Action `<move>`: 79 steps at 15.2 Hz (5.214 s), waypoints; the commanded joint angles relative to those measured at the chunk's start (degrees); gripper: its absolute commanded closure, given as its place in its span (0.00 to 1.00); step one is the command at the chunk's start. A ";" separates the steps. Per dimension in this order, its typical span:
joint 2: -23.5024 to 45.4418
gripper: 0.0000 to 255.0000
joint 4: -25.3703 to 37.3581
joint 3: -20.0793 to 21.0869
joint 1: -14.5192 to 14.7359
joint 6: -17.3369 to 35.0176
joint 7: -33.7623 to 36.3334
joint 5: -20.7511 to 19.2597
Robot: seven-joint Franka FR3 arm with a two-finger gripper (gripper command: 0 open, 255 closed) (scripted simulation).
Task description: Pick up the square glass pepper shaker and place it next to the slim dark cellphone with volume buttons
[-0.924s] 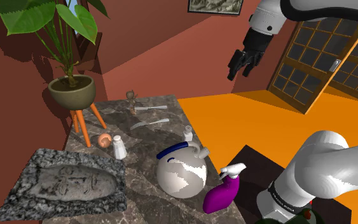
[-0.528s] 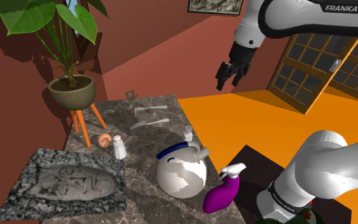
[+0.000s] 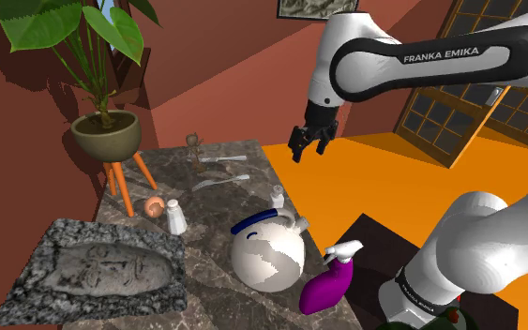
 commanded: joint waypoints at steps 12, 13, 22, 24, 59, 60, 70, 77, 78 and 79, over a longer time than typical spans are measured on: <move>19.52 0.00 -1.36 4.85 2.13 15.15 6.03 2.28; 19.94 0.00 -1.79 4.90 2.16 16.00 6.04 2.30; 21.56 0.00 -3.23 5.11 2.26 19.07 6.07 2.37; 21.56 0.00 -3.22 5.11 2.26 19.05 6.07 2.37; 12.77 1.00 7.90 4.22 2.07 -0.82 6.82 2.07; 12.58 1.00 8.51 4.18 2.06 -1.61 6.86 2.05; 12.05 1.00 12.15 6.84 3.80 -5.38 11.15 3.17; 15.09 1.00 13.40 13.71 7.73 -2.51 20.83 5.33; 15.78 1.00 13.83 14.69 8.26 -2.09 22.26 5.49; 16.54 1.00 14.33 15.68 8.77 -1.67 23.70 5.60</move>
